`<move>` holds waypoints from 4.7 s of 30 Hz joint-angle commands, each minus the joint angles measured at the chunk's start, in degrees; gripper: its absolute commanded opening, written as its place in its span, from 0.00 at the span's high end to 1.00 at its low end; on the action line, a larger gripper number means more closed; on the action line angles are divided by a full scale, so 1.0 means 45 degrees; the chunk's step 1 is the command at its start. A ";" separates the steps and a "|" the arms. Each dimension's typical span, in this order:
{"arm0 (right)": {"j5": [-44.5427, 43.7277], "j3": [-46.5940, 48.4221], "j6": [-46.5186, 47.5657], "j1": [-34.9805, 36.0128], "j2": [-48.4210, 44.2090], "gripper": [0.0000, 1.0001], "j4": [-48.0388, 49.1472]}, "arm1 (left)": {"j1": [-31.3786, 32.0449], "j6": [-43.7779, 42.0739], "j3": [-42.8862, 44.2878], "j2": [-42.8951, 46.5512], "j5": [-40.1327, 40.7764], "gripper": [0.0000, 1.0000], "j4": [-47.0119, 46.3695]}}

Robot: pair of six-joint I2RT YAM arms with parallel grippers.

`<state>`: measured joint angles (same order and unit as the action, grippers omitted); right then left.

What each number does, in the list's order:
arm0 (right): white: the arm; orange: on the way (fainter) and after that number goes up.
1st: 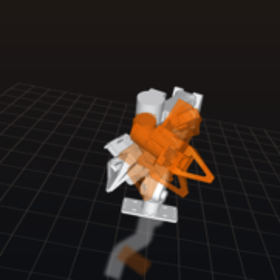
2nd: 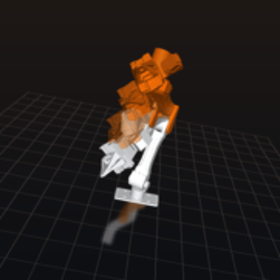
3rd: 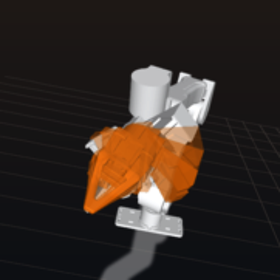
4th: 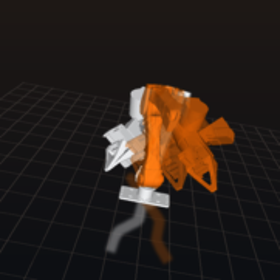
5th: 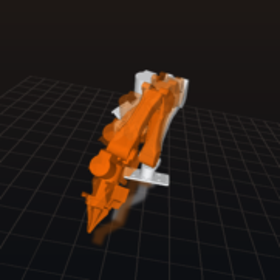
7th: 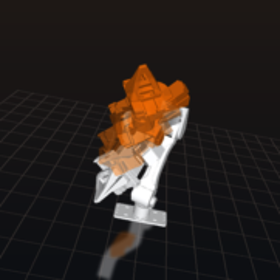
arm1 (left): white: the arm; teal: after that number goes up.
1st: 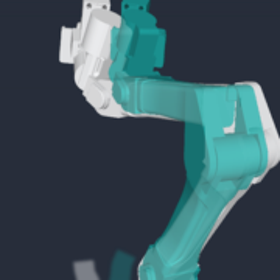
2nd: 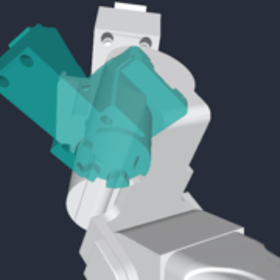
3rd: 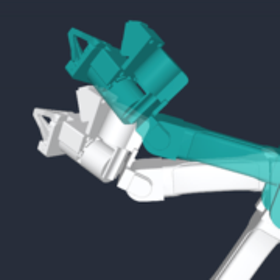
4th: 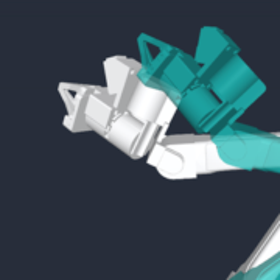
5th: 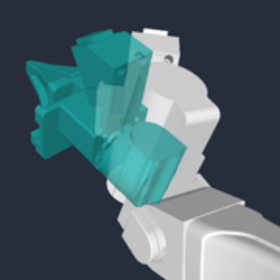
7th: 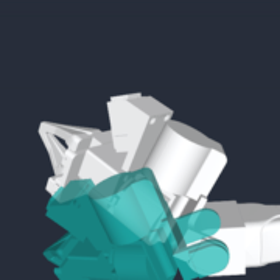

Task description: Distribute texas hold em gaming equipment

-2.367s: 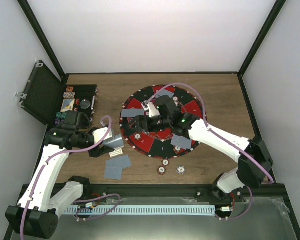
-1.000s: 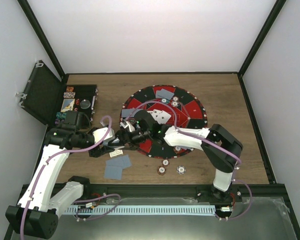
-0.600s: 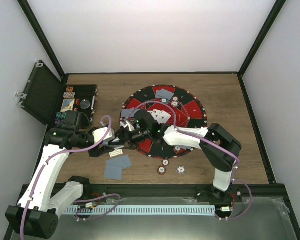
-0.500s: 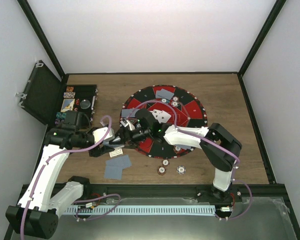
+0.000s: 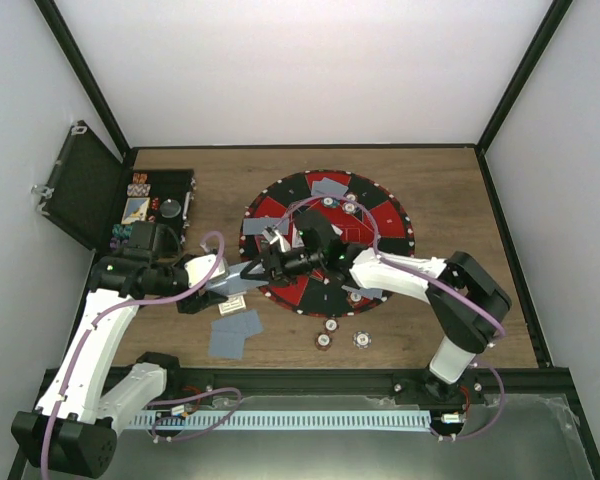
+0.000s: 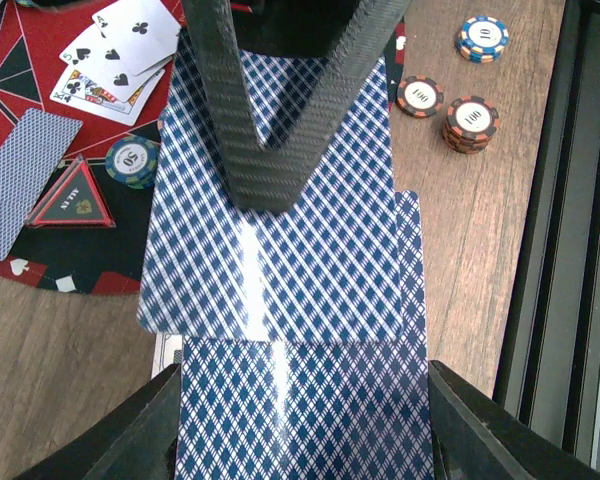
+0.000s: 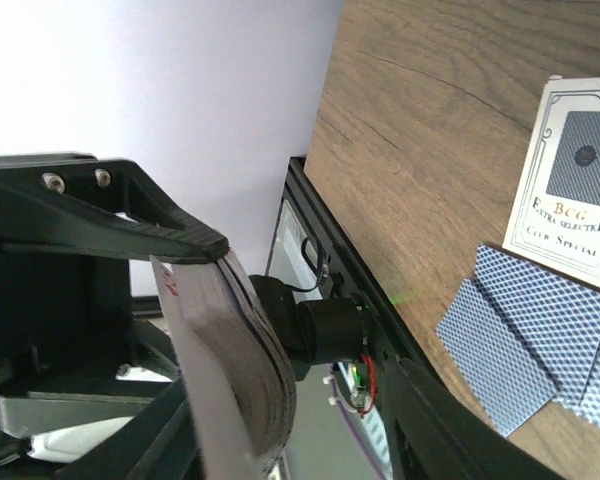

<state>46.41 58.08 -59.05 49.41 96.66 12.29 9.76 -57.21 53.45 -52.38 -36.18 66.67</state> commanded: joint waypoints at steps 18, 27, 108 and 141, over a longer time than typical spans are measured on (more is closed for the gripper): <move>-0.1057 0.0129 0.1078 -0.1218 -0.1919 0.93 -0.2407 | -0.0006 -0.0178 0.0075 0.0188 -0.0563 0.95 0.0075; -0.0860 -0.0641 0.2205 -0.4292 -0.3218 0.96 -0.3711 | -0.0006 -0.0205 0.0064 0.0227 -0.0574 0.95 0.0064; -0.0811 0.1965 0.0995 0.1683 0.0587 0.03 -0.1503 | -0.0010 -0.0202 0.0419 0.0136 -0.0731 0.95 0.0197; -0.1309 0.0476 0.0653 0.0234 -0.0361 0.59 -0.1501 | -0.0001 -0.0304 0.0233 0.0273 -0.0669 0.95 0.0220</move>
<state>43.72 59.77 -57.25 51.44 96.99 9.58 9.74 -57.30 53.91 -52.01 -35.83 67.81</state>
